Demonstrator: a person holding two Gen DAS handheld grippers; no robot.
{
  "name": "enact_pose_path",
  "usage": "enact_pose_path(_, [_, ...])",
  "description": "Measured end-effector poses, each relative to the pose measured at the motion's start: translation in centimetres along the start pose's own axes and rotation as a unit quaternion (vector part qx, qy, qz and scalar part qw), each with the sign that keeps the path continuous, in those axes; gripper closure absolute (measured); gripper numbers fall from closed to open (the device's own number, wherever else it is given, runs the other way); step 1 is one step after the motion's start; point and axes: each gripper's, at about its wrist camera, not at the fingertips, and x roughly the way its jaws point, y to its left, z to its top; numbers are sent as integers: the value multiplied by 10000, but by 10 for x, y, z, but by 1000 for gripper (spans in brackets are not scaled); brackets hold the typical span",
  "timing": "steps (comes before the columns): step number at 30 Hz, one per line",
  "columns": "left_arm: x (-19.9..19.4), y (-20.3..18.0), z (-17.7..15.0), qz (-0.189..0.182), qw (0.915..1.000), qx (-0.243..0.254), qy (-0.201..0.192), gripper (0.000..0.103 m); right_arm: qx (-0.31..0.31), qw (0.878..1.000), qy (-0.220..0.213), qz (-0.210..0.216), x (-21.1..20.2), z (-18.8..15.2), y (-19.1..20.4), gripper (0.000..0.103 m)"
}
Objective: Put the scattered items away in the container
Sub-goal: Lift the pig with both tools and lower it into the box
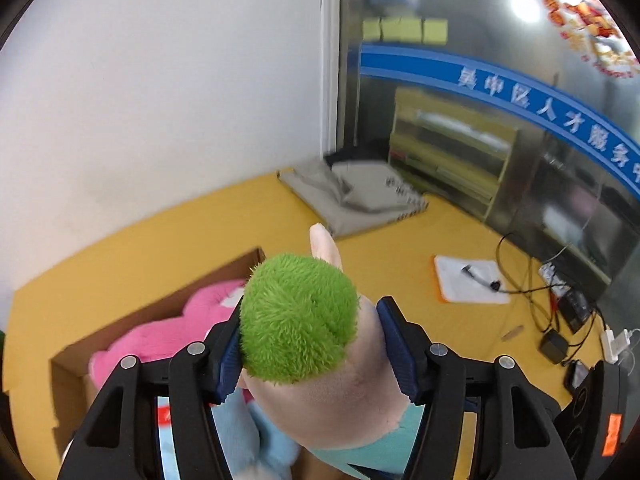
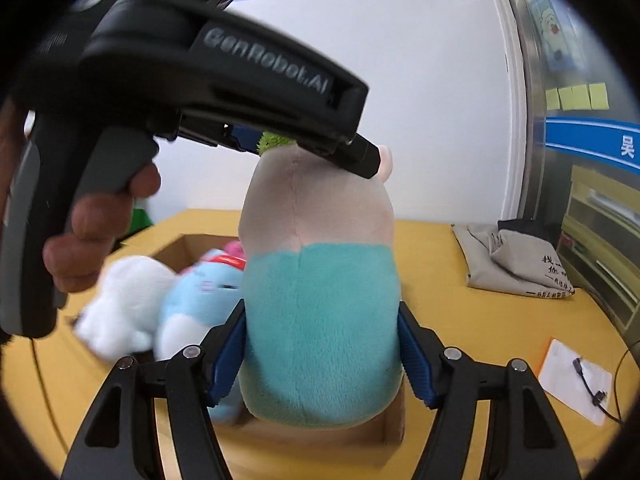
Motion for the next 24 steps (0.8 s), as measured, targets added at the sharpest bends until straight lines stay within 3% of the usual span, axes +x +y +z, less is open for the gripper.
enact_pose_path(4, [74, 8, -28, -317, 9961, -25, 827, 37, 174, 9964, 829, -98, 44, -36, -12, 35])
enact_pose_path(9, [93, 13, -51, -1020, 9903, -278, 900, 31, 352, 9923, 1188, 32, 33, -56, -21, 36])
enact_pose_path(14, [108, 10, -54, -1092, 9885, -259, 1017, 26, 387, 9866, 1582, -20, 27, -50, -23, 35])
enact_pose_path(16, [111, 4, -54, -984, 9895, -202, 1041, 26, 324, 9870, 1572, 6, 15, -41, -24, 34])
enact_pose_path(20, [116, 0, -53, -891, 9898, -130, 1104, 24, 114, 9944, 1054, -15, -26, -11, -35, 36])
enact_pose_path(22, [117, 4, -52, -928, 9892, -191, 1114, 24, 188, 9939, 1089, -18, -17, -3, -46, 56])
enact_pose_path(24, [117, 4, -52, -951, 9889, -218, 1116, 23, 143, 9882, 1524, 66, 12, -12, -48, 70])
